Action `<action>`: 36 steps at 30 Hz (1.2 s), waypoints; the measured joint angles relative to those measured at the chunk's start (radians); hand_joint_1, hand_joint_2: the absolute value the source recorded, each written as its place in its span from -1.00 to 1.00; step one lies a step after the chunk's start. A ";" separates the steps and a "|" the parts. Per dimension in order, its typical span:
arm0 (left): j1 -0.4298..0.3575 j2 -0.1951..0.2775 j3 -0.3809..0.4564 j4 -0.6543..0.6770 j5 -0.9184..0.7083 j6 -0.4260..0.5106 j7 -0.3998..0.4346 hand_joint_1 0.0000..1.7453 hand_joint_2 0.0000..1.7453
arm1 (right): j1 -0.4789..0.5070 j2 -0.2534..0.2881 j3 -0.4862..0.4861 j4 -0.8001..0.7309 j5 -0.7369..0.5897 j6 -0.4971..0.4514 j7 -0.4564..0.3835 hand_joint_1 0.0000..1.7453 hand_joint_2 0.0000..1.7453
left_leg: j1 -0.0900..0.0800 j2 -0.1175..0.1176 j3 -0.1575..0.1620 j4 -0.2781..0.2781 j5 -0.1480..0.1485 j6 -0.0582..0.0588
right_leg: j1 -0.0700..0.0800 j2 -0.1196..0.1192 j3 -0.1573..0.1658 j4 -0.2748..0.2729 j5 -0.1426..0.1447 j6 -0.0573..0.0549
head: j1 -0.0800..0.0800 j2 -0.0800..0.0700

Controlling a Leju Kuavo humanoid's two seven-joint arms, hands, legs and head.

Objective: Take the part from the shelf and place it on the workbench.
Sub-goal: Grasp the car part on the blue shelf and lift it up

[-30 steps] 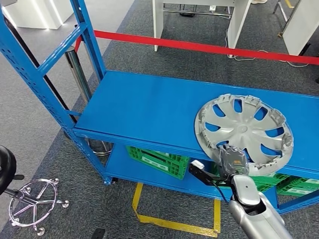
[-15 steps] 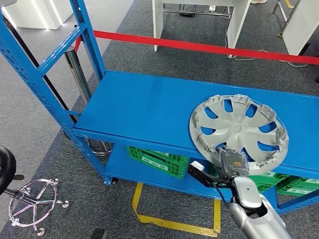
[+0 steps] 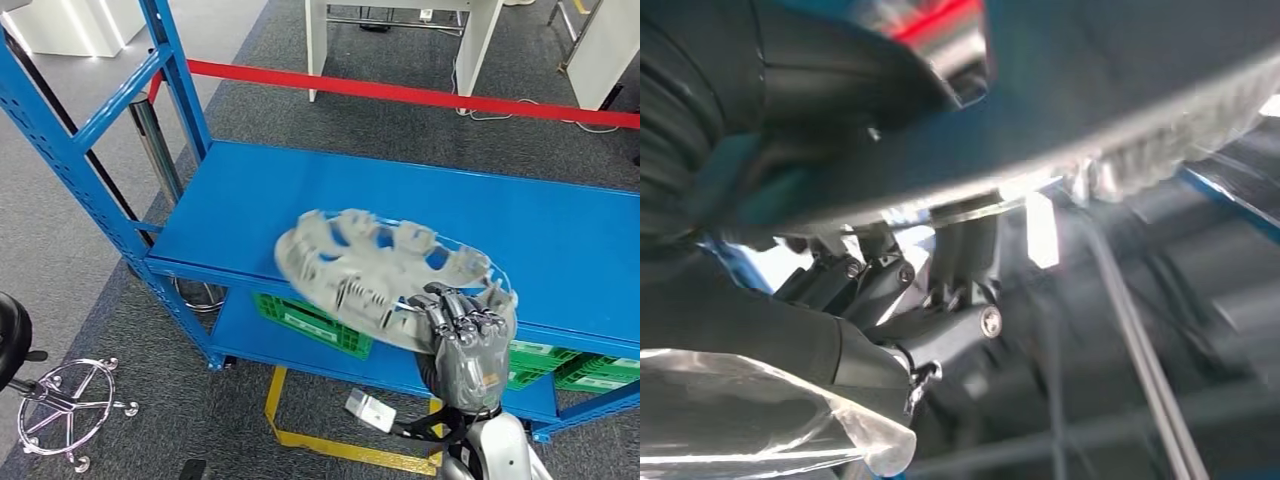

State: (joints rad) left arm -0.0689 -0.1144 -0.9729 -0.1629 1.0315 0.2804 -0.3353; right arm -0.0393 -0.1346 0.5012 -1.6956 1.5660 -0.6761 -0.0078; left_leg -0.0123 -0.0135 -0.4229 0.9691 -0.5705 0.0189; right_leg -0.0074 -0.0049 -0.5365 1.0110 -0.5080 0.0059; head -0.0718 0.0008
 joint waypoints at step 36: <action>-0.004 -0.013 -0.028 0.000 0.005 0.039 0.026 -1.00 -1.00 | 0.028 0.093 0.014 -0.350 0.003 -0.004 -0.064 1.00 1.00 | 0.000 0.000 -0.001 0.001 0.000 0.000 | -0.001 0.000 0.000 0.000 0.000 0.000 | 0.000 0.000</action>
State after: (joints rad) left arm -0.0724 -0.1273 -1.0006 -0.1629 1.0365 0.3191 -0.3092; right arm -0.0109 -0.0412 0.5151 -2.0460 1.5688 -0.6798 -0.0721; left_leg -0.0126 -0.0135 -0.4239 0.9698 -0.5702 0.0189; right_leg -0.0080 -0.0050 -0.5367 1.0110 -0.5075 0.0064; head -0.0716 0.0008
